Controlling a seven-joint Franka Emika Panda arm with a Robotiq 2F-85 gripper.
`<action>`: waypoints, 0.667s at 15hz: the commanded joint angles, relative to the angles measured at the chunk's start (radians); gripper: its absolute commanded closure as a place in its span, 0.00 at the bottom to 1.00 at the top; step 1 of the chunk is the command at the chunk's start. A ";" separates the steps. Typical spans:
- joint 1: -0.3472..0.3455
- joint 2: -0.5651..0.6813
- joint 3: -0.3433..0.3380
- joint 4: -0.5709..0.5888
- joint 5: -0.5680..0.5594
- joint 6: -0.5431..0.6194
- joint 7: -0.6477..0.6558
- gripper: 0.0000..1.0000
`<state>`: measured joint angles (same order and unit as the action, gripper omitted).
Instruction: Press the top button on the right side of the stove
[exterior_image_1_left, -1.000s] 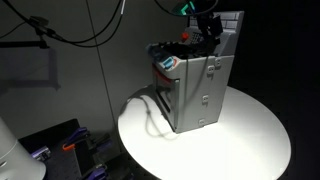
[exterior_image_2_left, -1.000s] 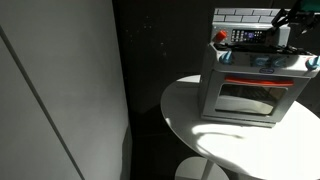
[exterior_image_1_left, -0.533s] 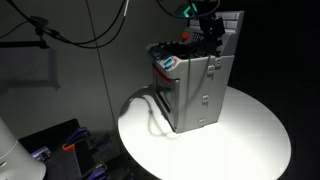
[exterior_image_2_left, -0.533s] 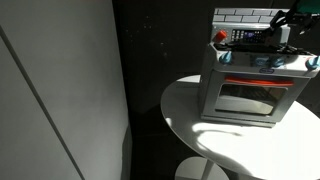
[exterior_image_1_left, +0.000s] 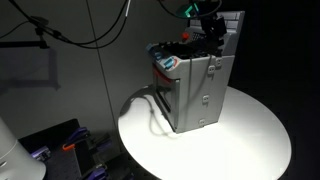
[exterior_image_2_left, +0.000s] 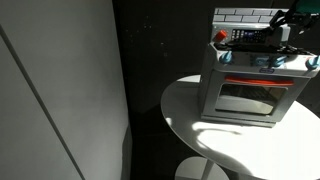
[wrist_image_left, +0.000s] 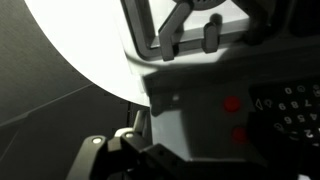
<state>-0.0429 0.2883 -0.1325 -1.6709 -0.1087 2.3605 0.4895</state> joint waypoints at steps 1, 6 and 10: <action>0.008 0.037 -0.023 0.064 -0.015 -0.020 0.031 0.00; 0.009 -0.026 -0.013 0.009 -0.002 -0.077 0.004 0.00; 0.002 -0.089 -0.003 -0.025 0.012 -0.195 -0.027 0.00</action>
<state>-0.0401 0.2633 -0.1344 -1.6667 -0.1086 2.2549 0.4882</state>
